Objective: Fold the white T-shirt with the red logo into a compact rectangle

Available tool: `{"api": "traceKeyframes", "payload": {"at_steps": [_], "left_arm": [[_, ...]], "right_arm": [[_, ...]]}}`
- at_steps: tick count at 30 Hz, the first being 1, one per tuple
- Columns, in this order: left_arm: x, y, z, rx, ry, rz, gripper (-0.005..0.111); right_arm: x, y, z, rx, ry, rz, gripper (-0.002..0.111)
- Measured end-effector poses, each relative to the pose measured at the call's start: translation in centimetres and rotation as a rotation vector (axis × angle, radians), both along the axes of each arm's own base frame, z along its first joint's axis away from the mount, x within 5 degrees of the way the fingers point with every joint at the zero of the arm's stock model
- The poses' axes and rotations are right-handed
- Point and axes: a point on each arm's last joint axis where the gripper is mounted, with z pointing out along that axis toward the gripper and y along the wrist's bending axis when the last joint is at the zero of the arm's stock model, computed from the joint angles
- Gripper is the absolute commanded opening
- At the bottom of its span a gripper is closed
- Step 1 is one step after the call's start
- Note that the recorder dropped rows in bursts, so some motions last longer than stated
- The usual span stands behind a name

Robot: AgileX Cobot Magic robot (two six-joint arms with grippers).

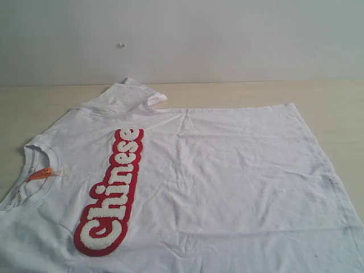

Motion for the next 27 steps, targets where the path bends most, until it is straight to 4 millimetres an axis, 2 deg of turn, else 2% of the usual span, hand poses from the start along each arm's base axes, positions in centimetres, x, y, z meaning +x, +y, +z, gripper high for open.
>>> {"api": "traceKeyframes", "payload": {"at_steps": [4,8,14,19,22,24,27], "left_arm": [[0.3,0.0,1.4,-0.049,-0.161,0.004,0.000],[0.1,0.2,4.0,-0.107,-0.453,0.025,0.000],[-0.7,0.5,6.5,-0.433,-0.735,0.009,0.000],[-1.4,0.6,8.0,-0.600,-0.854,-0.039,0.000],[-2.3,0.5,10.5,-0.592,-0.908,-0.073,0.000],[-3.4,0.4,13.6,-0.583,-0.922,-0.091,0.000],[-4.4,0.2,16.6,-0.556,-0.902,-0.096,0.000]], "right_arm": [[0.1,-0.1,1.3,-0.010,-0.147,-0.006,0.000],[-0.3,-0.1,3.8,0.016,-0.431,-0.009,0.000],[-1.7,0.0,6.6,0.284,-0.808,0.075,0.000],[-2.5,0.1,8.4,0.421,-0.929,0.147,0.000],[-3.3,0.4,10.8,0.417,-0.960,0.172,0.000],[-4.5,0.8,13.8,0.354,-0.970,0.189,0.000],[-5.8,1.1,16.2,0.312,-0.958,0.180,0.000]]}}
